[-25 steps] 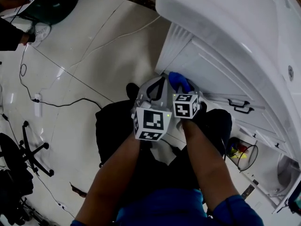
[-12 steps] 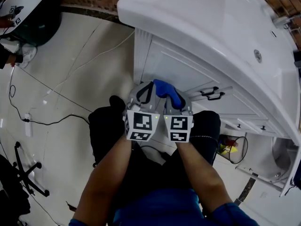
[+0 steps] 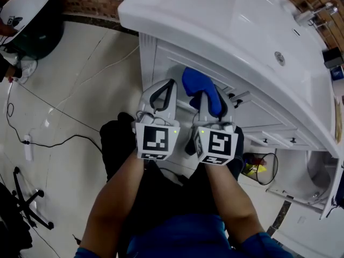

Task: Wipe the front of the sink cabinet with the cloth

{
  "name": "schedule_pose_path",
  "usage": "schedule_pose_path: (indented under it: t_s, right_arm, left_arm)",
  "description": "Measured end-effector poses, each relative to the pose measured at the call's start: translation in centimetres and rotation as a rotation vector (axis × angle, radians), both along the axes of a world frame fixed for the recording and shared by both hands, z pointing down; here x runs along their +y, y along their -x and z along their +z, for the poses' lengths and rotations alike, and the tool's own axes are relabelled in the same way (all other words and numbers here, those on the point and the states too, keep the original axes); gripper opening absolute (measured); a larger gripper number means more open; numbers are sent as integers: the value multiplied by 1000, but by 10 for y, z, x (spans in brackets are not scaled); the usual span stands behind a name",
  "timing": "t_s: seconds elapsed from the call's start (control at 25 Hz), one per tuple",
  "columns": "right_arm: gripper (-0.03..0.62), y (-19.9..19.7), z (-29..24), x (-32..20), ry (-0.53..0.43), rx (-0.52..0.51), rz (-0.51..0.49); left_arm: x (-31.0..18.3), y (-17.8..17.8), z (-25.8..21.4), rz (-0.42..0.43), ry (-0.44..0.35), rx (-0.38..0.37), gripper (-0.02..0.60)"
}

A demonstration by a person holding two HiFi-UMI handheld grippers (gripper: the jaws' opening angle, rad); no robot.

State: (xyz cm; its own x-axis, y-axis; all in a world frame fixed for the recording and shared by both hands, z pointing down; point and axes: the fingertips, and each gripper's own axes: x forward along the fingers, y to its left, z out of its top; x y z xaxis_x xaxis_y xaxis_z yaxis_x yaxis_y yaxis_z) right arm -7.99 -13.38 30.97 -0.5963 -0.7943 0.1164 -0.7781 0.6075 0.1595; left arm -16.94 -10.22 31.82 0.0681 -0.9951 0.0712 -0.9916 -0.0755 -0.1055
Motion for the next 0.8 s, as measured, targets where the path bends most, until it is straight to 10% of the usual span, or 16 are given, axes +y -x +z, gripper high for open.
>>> schedule_pose_path:
  t_s: [0.8]
  right_arm:
    - [57, 16, 129, -25, 207, 226, -2]
  left_arm:
    - [-14, 15, 109, -38, 253, 51, 6]
